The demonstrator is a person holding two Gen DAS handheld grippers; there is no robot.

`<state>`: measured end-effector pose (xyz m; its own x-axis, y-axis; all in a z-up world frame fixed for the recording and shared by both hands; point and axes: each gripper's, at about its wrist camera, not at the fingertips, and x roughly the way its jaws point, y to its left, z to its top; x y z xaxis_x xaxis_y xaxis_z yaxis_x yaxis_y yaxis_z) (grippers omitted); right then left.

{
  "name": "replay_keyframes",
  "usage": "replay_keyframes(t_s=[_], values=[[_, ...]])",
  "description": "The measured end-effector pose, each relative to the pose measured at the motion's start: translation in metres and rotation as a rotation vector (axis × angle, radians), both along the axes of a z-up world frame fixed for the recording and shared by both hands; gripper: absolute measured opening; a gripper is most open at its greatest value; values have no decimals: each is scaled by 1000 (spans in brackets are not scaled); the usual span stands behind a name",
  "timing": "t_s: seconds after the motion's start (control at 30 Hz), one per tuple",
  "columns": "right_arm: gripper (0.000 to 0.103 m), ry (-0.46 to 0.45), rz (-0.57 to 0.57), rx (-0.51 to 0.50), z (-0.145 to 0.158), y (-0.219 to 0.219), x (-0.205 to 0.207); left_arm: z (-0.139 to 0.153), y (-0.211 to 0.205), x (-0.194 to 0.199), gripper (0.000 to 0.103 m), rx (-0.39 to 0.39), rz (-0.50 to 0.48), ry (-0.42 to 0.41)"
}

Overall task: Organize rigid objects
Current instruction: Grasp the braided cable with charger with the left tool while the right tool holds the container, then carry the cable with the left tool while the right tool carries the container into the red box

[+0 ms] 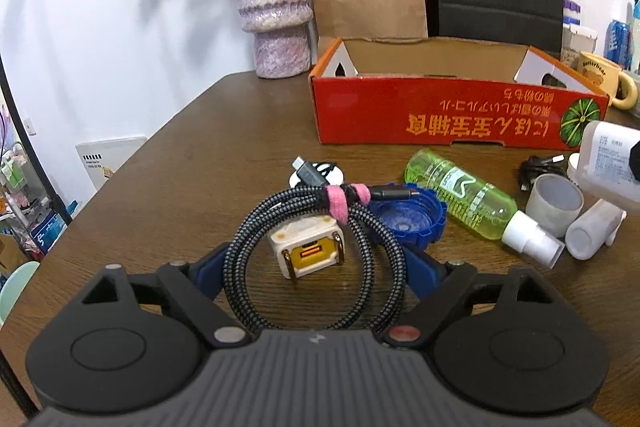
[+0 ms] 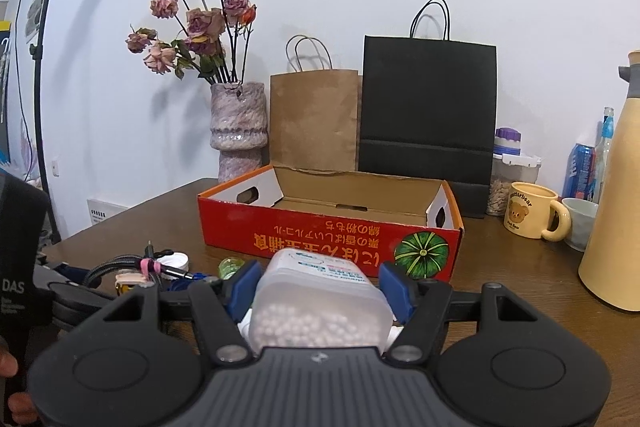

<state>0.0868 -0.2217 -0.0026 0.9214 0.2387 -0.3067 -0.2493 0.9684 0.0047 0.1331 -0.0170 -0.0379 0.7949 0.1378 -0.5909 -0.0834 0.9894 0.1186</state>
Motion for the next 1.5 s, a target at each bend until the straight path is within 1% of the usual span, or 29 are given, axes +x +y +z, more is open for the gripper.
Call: replay_keyframes(t_s=[0.3,0.53,0.8,1.0,1.13,1.33,1.5], values=[[64,-19,-17,11,1,0,-5,11,1,-17,88,-24,-14,-57],[64,-39,-27,15,5,0,-8,21,3,-26,88,-61,-25,-82],[64,-91,-34,13,24,1,-7,51,-1,-32,88,-90,-80,-129],[64,-147,-47,-6,43,2,1,79,-8,-22,88,-107,-114,-179],[64,-173,-58,-9,54,3,11,92,-14,-11,88,-114,-128,-203],[64,-196,-75,2,64,3,33,103,-22,7,88,-129,-139,-225],[64,-203,-90,9,67,1,53,108,-23,27,88,-150,-129,-231]])
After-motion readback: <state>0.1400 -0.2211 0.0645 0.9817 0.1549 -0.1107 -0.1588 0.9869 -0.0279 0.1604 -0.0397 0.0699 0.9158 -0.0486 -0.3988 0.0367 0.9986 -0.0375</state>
